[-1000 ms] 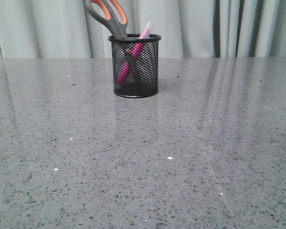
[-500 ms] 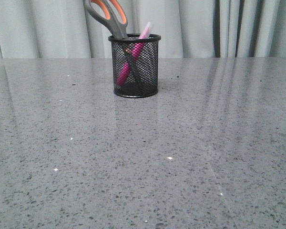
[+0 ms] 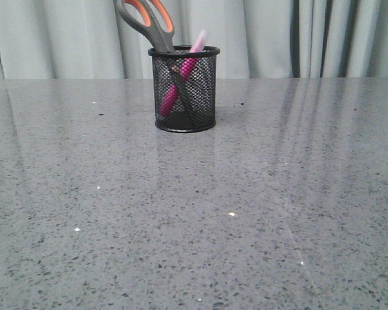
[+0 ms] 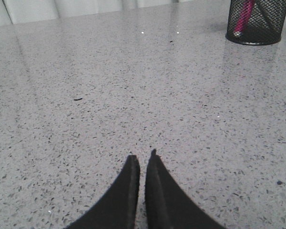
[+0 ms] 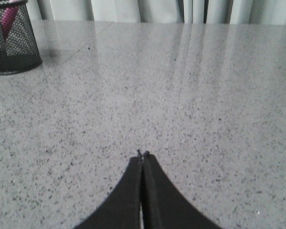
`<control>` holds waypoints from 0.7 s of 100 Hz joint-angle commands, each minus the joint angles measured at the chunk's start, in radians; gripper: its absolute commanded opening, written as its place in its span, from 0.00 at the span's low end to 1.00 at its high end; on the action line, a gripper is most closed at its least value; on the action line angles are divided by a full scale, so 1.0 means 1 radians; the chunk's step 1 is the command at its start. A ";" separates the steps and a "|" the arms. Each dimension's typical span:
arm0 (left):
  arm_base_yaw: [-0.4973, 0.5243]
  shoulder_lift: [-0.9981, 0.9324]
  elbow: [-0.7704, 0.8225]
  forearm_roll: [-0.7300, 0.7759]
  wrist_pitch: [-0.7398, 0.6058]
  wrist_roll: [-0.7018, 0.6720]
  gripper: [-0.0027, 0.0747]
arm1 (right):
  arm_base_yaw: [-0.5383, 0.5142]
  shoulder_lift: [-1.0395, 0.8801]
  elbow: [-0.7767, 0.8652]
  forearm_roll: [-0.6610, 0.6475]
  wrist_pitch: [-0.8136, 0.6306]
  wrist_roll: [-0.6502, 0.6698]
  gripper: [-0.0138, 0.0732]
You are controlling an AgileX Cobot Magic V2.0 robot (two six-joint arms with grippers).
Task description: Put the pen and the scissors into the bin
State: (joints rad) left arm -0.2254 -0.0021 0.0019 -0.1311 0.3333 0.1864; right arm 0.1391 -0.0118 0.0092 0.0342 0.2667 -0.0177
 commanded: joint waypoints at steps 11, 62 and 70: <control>0.001 -0.026 0.022 -0.012 -0.070 -0.010 0.04 | -0.008 -0.014 0.018 0.002 0.027 -0.003 0.08; 0.001 -0.026 0.022 -0.012 -0.070 -0.010 0.04 | -0.008 -0.014 0.018 0.000 0.045 -0.003 0.08; 0.001 -0.026 0.022 -0.012 -0.070 -0.010 0.04 | -0.008 -0.014 0.018 -0.002 0.045 -0.003 0.08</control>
State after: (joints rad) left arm -0.2254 -0.0021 0.0019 -0.1311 0.3333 0.1864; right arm 0.1391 -0.0118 0.0092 0.0342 0.3372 -0.0177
